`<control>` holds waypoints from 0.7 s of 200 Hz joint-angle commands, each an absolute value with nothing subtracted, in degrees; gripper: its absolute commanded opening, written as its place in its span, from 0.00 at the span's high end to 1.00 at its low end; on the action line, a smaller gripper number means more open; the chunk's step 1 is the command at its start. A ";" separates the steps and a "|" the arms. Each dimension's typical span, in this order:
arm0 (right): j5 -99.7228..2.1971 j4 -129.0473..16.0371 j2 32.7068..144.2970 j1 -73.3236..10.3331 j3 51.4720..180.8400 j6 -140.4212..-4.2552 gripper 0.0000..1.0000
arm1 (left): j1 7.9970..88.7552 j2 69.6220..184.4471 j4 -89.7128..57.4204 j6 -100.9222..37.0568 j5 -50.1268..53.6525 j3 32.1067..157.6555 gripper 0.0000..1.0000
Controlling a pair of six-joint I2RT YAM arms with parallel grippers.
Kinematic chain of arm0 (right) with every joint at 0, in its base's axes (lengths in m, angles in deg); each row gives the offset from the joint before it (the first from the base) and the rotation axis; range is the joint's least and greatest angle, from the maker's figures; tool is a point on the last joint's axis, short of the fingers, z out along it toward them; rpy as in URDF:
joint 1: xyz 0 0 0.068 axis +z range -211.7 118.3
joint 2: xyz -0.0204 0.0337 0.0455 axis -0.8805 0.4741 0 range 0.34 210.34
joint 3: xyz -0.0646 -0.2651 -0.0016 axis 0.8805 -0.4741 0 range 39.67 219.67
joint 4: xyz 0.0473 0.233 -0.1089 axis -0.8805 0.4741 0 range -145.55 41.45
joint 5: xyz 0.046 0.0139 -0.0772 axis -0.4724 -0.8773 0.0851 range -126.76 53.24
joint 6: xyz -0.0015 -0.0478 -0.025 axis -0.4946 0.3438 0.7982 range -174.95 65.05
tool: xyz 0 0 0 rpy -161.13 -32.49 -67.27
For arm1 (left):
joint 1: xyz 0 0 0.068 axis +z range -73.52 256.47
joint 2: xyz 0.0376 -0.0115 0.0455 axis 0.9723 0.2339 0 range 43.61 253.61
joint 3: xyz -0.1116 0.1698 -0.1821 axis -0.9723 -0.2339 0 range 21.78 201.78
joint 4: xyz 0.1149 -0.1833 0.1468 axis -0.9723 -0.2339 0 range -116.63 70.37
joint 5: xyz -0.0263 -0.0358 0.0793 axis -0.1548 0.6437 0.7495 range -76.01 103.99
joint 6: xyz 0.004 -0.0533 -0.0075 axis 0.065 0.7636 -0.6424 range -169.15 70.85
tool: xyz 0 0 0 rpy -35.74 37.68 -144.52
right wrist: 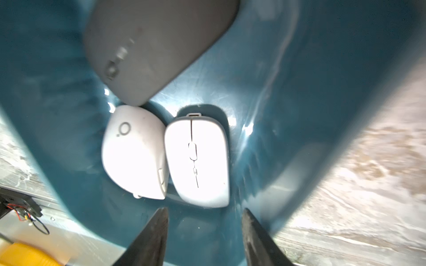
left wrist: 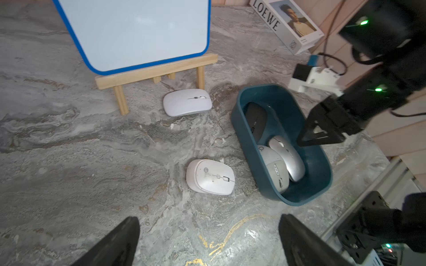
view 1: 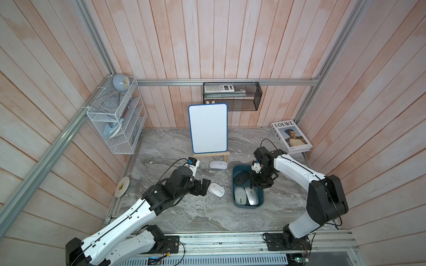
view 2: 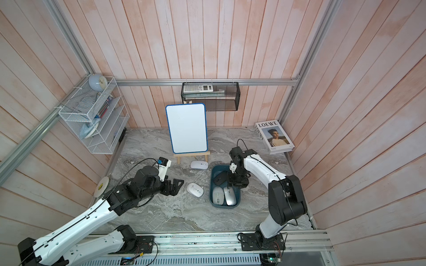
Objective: Put the mouse in the storage box
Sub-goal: Place the mouse in the storage box, then pick up the mouse from the center of the board.
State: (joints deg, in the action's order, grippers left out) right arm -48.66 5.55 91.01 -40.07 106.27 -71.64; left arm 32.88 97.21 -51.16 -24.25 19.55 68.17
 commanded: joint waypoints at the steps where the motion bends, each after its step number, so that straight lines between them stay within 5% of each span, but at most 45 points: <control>1: -46.52 5.47 86.72 -39.82 108.32 -72.44 0.44 | 34.83 98.64 -47.18 -12.01 29.05 63.99 0.00; 48: -47.74 2.87 82.04 -39.99 108.03 -73.49 0.43 | 45.13 106.73 -29.24 4.90 9.92 54.83 0.00; 82: -48.99 3.68 81.60 -40.25 107.53 -72.77 0.43 | 36.35 105.01 -45.45 10.72 30.63 61.71 0.00; 140: -51.85 1.37 75.16 -40.19 107.35 -74.02 0.42 | 27.02 120.94 -57.01 26.76 37.53 74.85 0.00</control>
State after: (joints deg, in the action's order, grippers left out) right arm -50.61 2.22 77.68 -40.09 107.43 -73.02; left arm 30.70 115.09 -49.10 17.65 30.77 69.89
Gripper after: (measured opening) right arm 0.576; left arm 0.998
